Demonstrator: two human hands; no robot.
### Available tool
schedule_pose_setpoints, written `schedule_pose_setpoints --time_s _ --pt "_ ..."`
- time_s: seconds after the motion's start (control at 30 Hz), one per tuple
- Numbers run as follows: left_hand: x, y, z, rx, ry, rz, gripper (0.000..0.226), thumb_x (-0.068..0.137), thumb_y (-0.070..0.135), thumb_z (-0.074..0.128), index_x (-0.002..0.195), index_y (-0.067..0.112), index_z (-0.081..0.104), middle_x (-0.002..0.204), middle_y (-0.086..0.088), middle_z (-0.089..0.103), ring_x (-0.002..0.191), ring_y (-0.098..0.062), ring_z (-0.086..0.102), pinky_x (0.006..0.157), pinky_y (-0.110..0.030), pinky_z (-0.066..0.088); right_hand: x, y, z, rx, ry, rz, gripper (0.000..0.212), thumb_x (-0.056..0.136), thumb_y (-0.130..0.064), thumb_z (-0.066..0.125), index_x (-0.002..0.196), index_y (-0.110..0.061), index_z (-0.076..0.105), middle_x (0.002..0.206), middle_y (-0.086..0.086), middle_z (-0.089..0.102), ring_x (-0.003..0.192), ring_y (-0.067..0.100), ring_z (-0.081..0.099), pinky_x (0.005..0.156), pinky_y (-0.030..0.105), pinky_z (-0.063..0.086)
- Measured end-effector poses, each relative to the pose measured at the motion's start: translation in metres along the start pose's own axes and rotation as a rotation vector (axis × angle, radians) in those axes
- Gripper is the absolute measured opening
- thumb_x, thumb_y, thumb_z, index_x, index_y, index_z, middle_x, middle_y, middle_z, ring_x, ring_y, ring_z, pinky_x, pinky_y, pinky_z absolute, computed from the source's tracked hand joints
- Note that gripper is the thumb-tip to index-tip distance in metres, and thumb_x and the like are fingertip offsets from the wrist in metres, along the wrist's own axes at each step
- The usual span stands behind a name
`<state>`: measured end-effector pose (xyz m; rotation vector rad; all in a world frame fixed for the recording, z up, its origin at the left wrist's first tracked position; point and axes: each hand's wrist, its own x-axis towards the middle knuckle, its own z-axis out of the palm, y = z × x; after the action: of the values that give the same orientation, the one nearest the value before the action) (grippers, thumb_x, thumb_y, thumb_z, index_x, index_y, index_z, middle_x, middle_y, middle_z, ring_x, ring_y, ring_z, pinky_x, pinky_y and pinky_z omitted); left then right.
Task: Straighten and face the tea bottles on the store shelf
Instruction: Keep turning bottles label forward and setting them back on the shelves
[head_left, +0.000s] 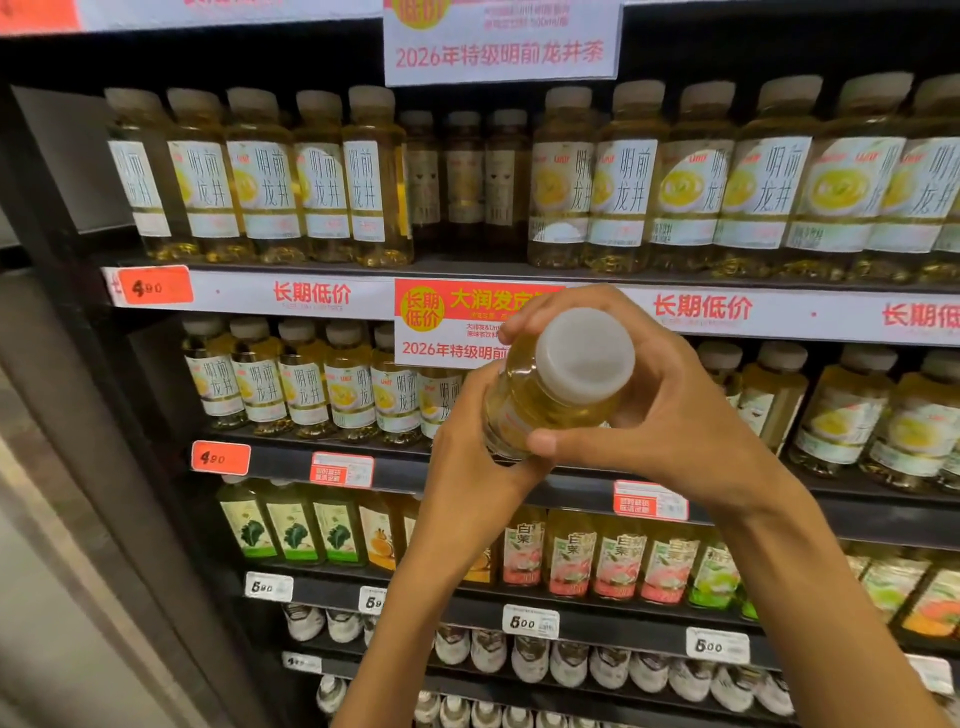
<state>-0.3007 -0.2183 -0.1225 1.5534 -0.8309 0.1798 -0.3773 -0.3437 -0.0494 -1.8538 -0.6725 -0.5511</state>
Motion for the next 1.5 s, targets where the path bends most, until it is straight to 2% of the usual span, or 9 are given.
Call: schedule_pose_setpoints --time_s 0.33,0.47,0.67,0.83,0.97,1.07,1.2,1.37,1.5 --pt "-0.016 0.004 -0.008 -0.26 -0.293 -0.197 0.042 0.056 0.042 0.08 0.095 0.052 0.067 0.103 0.022 0.071 0.099 0.002 0.066 0.078 -0.01 0.05 0.033 0.008 0.0 0.327 0.046 0.182 0.039 0.08 -0.026 0.064 0.118 -0.017 0.055 0.104 -0.001 0.071 0.102 0.024 0.068 0.084 0.032 0.052" --pt "-0.016 0.001 -0.007 -0.417 -0.228 -0.274 0.055 0.062 0.05 0.076 0.113 0.037 0.059 0.114 0.016 0.069 0.109 0.0 0.062 0.084 -0.014 0.05 0.041 0.017 0.0 0.274 0.216 0.23 0.025 0.084 -0.029 0.063 0.107 -0.02 0.063 0.104 0.002 0.071 0.104 0.024 0.066 0.089 0.038 0.054" --pt "-0.005 0.009 0.008 -0.45 -0.134 -0.278 0.053 0.073 0.069 0.05 0.121 0.046 0.055 0.12 0.015 0.066 0.114 -0.005 0.061 0.096 -0.028 0.045 0.045 0.018 -0.005 0.336 0.352 0.251 0.034 0.083 -0.04 0.065 0.109 -0.019 0.063 0.099 -0.002 0.073 0.092 0.009 0.07 0.073 0.02 0.054" --pt "0.003 0.015 0.019 -0.715 -0.154 -0.342 0.061 0.081 0.068 0.044 0.116 0.024 0.066 0.089 -0.014 0.071 0.062 -0.024 0.066 0.063 -0.033 0.054 0.054 0.018 -0.022 0.429 0.243 0.27 0.031 0.089 -0.032 0.055 0.115 -0.016 0.06 0.099 0.005 0.073 0.097 0.022 0.07 0.081 0.033 0.058" --pt "0.013 0.014 0.016 -0.775 -0.229 -0.399 0.073 0.083 0.068 0.037 0.121 0.011 0.062 0.09 -0.018 0.068 0.065 -0.026 0.068 0.056 -0.03 0.052 0.059 0.019 -0.027 0.448 0.239 0.235 0.028 0.088 -0.028 0.057 0.112 -0.015 0.061 0.091 0.003 0.071 0.091 0.02 0.07 0.073 0.029 0.056" --pt "0.018 0.012 0.016 -0.47 -0.034 -0.346 0.067 0.083 0.073 0.037 0.131 0.029 0.055 0.121 0.001 0.067 0.11 -0.013 0.064 0.097 -0.037 0.049 0.062 0.016 -0.03 0.323 0.276 0.179 0.025 0.086 -0.03 0.062 0.109 -0.02 0.063 0.094 0.003 0.071 0.093 0.02 0.069 0.074 0.028 0.056" --pt "0.027 0.024 0.022 -0.27 -0.012 -0.171 0.041 0.086 0.07 0.042 0.115 0.043 0.053 0.105 0.032 0.065 0.1 0.015 0.059 0.075 -0.003 0.045 0.069 0.015 -0.028 0.162 0.368 0.144 0.016 0.088 -0.027 0.067 0.104 -0.026 0.066 0.103 0.01 0.069 0.097 0.023 0.067 0.081 0.038 0.058" --pt "0.037 0.02 0.021 -0.425 -0.004 -0.221 0.069 0.073 0.075 0.037 0.124 0.033 0.058 0.115 0.009 0.069 0.107 -0.01 0.066 0.084 -0.028 0.055 0.076 0.022 -0.041 0.369 0.225 0.246 0.025 0.092 -0.033 0.055 0.113 -0.022 0.064 0.106 0.004 0.072 0.104 0.023 0.067 0.086 0.036 0.056" --pt "0.04 0.023 0.02 -0.705 -0.117 -0.347 0.073 0.08 0.068 0.04 0.126 0.015 0.06 0.101 -0.019 0.07 0.076 -0.027 0.07 0.061 -0.035 0.056 0.078 0.024 -0.045 0.568 0.091 0.259 0.031 0.094 -0.031 0.047 0.119 -0.016 0.057 0.099 0.006 0.072 0.097 0.027 0.069 0.084 0.038 0.056"
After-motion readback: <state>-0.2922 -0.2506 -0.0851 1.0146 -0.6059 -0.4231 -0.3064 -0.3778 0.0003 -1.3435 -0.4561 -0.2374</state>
